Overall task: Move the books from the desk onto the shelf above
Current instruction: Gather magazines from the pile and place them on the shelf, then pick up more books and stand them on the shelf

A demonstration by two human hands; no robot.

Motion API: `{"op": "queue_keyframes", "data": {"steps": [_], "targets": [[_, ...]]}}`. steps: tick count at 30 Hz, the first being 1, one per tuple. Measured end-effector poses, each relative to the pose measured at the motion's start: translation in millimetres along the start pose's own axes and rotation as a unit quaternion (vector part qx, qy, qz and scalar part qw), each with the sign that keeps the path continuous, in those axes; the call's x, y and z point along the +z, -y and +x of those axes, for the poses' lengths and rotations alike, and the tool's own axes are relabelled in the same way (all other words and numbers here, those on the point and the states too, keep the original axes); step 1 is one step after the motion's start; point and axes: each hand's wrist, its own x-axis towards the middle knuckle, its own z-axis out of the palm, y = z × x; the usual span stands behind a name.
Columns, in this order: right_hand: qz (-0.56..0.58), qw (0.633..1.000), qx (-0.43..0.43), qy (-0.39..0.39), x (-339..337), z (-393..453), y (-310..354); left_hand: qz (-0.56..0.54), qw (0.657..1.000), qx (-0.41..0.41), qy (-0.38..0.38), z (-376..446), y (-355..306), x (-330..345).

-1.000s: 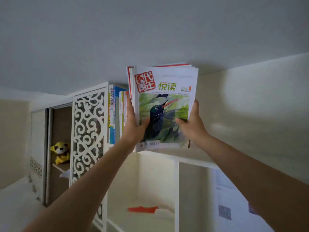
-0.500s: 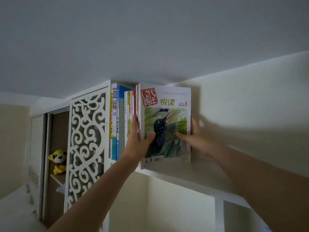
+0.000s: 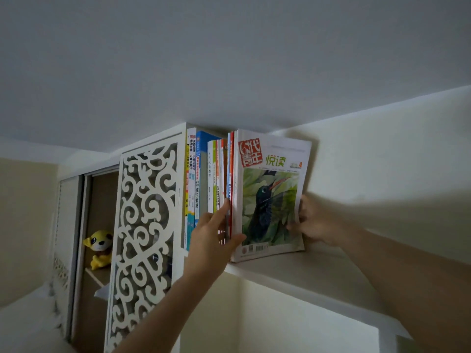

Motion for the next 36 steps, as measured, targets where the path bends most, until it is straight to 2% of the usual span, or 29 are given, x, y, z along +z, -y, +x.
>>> {"op": "queue_keyframes", "data": {"steps": [4,7,9,10,13,17,20,23,25,26,28,30,32,34,36], "targets": [[-0.035,0.999,-0.003,0.015,-3,4,4,0.125,0.992,-0.018,0.013,5,-15,1],[-0.09,0.995,-0.03,-0.035,-3,-3,13,0.201,0.978,-0.041,0.037,9,-21,0],[-0.158,0.981,-0.05,-0.098,1,-8,19,0.18,0.981,-0.053,0.059,10,-20,-2],[-0.195,0.973,-0.064,-0.106,4,-9,22,0.159,0.983,-0.057,0.073,10,-20,-4],[-0.284,0.955,-0.066,-0.047,15,-13,33,0.128,0.986,-0.053,0.091,12,-16,-7],[-0.255,0.967,-0.028,0.009,27,-22,43,0.1,0.993,-0.032,0.061,14,-6,-2],[-0.266,0.963,0.007,0.047,32,-34,45,0.072,0.994,-0.038,0.073,9,-7,-4],[-0.302,0.952,0.004,0.057,22,-62,59,0.013,0.997,-0.053,0.047,-13,-16,-14],[-0.351,0.935,-0.039,0.042,10,-103,73,0.021,0.999,-0.009,0.028,-52,-29,-20],[-0.381,0.921,-0.069,0.03,3,-133,78,0.035,0.998,0.03,0.048,-79,-39,-23],[-0.422,0.895,-0.146,-0.015,-13,-208,78,0.033,0.981,0.091,0.171,-138,-64,-25],[-0.42,0.88,-0.209,-0.073,-32,-300,69,-0.003,0.932,0.088,0.351,-197,-90,-13],[-0.407,0.877,-0.231,-0.109,-52,-392,41,-0.016,0.868,0.094,0.487,-252,-113,20],[-0.434,0.881,-0.16,-0.103,-67,-473,-7,-0.022,0.81,0.112,0.575,-305,-131,66],[-0.442,0.895,0.014,-0.061,-79,-545,-71,-0.034,0.75,0.105,0.652,-361,-142,122]]}}
